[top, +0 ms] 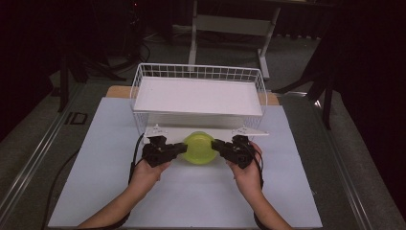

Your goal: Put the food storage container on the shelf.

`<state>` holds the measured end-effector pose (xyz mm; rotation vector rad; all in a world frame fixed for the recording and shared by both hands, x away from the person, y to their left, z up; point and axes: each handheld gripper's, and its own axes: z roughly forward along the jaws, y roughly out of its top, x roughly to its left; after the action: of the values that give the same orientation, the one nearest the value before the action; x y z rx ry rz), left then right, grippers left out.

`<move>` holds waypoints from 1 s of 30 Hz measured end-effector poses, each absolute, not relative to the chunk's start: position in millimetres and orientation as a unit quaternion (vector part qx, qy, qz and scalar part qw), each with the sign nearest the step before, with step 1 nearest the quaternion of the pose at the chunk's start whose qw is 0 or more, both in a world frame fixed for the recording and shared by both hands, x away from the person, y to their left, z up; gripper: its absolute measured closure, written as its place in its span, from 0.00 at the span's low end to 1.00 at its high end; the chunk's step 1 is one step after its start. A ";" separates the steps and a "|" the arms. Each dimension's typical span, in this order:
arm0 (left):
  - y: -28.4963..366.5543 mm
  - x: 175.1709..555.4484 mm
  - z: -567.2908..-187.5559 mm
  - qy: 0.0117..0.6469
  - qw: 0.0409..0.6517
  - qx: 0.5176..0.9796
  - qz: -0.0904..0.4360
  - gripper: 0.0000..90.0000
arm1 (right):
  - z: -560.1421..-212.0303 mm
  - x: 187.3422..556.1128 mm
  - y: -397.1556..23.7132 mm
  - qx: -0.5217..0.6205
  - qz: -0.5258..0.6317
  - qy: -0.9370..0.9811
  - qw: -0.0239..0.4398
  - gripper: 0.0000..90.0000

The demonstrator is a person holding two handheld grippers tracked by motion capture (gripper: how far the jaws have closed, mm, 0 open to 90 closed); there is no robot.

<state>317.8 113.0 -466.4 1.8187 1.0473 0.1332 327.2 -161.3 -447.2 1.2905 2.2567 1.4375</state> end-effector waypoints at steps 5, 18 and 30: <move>113.8 329.1 -478.9 0.441 0.485 0.752 0.062 0.91 | -463.3 337.5 -156.6 0.449 0.473 0.754 0.078 0.87; 115.3 347.5 -496.6 0.444 0.481 0.752 0.077 0.90 | -483.8 357.2 -146.8 0.464 0.459 0.752 0.091 0.87; 119.2 363.2 -496.9 0.448 0.496 0.740 0.067 0.90 | -485.5 369.3 -143.4 0.467 0.465 0.744 0.108 0.87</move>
<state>363.2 119.2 -496.9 1.7933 1.0854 0.1631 369.3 -143.4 -485.5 1.3741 2.1895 1.3684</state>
